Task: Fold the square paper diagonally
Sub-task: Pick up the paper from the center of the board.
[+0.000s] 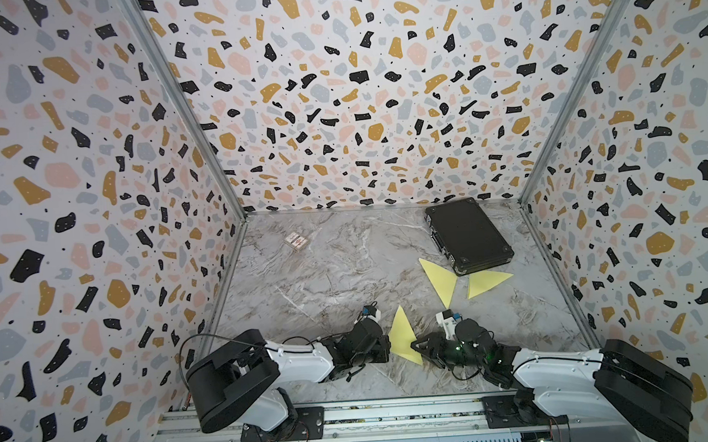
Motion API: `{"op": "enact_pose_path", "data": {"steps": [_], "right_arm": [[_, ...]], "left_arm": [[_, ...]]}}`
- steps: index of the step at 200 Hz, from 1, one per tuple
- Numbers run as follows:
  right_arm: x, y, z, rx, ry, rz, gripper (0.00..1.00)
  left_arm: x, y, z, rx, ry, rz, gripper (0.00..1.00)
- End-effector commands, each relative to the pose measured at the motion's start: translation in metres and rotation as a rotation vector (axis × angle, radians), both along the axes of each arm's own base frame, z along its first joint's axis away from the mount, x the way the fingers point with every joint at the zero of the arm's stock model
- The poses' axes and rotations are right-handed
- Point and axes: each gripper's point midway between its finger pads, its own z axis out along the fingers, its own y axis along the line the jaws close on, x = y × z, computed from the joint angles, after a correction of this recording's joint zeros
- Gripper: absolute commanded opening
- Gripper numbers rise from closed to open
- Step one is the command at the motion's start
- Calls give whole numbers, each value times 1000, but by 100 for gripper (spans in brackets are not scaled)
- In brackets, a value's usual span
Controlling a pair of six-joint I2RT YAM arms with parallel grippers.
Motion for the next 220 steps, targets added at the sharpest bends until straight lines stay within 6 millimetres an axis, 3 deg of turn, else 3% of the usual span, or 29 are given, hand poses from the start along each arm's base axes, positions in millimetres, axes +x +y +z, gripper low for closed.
{"op": "enact_pose_path", "data": {"steps": [1,48,77,126,141,154,171,220], "right_arm": [[3,9,6,-8,-23,13,36],[4,14,-1,6,-13,16,22],[5,11,-3,-5,-17,5,0],[3,12,2,-1,-42,30,0],[2,10,-1,-28,-45,37,38],[2,8,-2,-51,-59,44,52],[5,7,-2,-85,-90,63,56],[25,11,4,-125,-175,101,55]], "left_arm": [[-50,79,-72,362,216,-1,0],[-50,79,-71,364,214,-3,0],[-50,79,-71,364,211,-2,0],[-52,78,-72,368,215,-9,0],[-52,79,-73,368,216,-7,0],[-53,79,-73,367,217,-10,0],[-53,79,-73,365,218,-13,0],[-56,77,-71,349,216,-24,0]]}}
